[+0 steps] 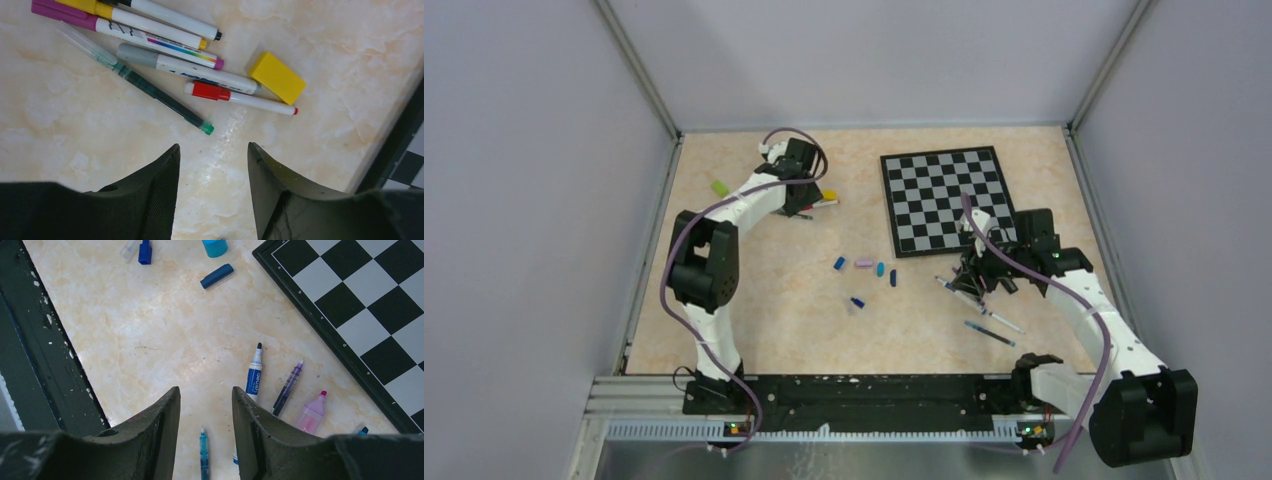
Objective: Open the pen caps
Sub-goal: Pick up the pen from the center of the board.
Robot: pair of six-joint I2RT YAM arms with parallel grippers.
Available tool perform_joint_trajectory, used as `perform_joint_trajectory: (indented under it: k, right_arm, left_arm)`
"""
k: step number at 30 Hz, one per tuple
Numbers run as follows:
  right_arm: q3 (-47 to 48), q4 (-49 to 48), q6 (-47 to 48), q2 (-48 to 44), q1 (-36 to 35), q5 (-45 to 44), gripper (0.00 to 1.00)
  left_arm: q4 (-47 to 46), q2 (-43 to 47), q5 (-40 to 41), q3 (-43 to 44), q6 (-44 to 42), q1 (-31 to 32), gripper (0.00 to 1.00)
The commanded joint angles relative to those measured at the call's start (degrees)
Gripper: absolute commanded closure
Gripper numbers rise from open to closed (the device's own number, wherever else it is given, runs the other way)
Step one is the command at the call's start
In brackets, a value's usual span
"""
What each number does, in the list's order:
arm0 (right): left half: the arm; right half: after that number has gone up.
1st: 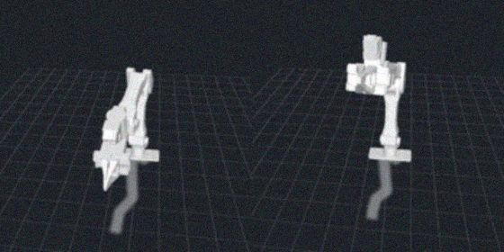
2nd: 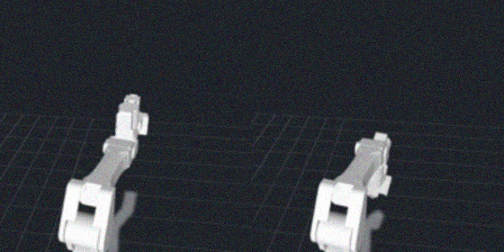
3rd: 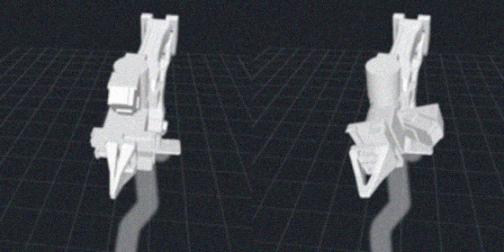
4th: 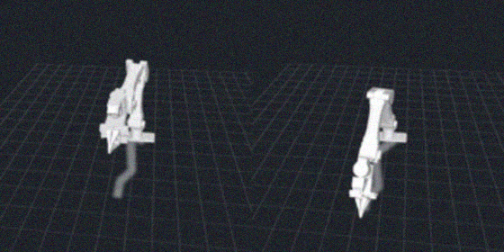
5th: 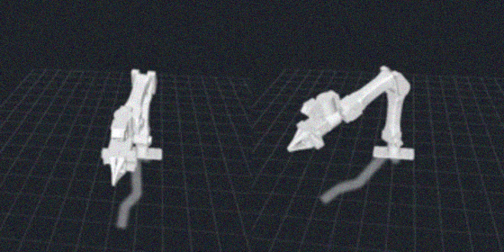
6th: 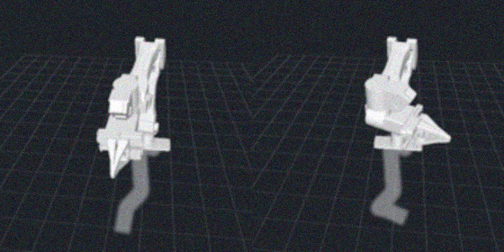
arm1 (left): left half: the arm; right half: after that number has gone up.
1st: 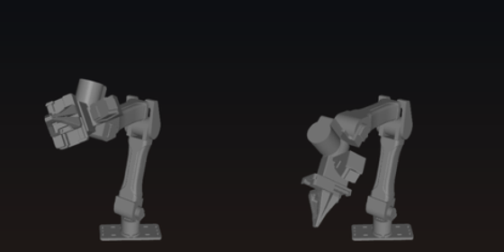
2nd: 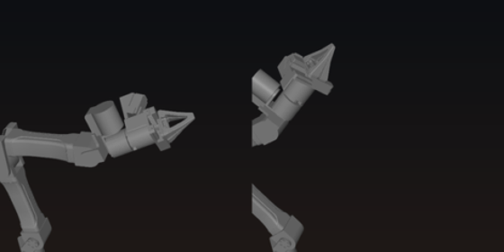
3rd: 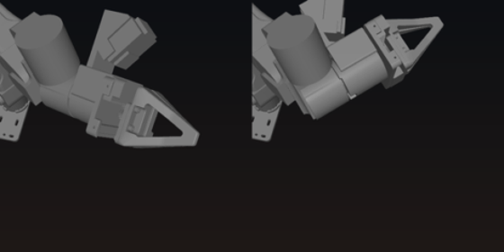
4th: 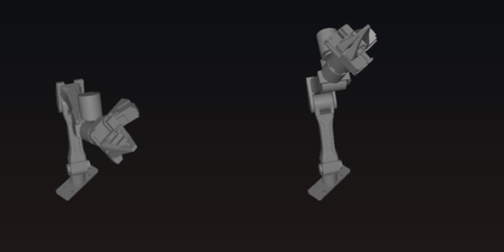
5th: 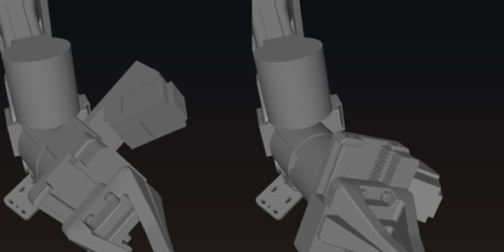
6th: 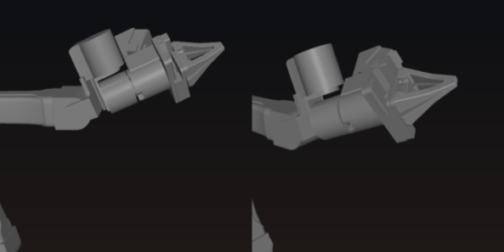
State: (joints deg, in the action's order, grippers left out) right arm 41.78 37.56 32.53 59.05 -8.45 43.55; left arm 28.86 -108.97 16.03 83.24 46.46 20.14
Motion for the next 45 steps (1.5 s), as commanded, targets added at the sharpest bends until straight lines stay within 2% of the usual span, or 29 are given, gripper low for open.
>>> perform_joint_trajectory:
  k: [1,27,45]
  right_arm:
    - [1.20,-1.26,0.45,-1.10,0.35,-0.21,0.58]
    - [1.11,-1.38,0.35,-0.90,0.34,-0.57,0.58]
    - [1.02,-1.35,0.43,-0.87,0.31,-1.01,0.58]
  left_arm:
    - [7.20,-2.71,3.94,4.41,3.37,-0.75,0.47]
    - [8.27,-10.83,4.36,8.85,5.29,-4.21,0.55]
    - [10.35,-12.58,3.19,9.11,5.32,-4.32,0.61]
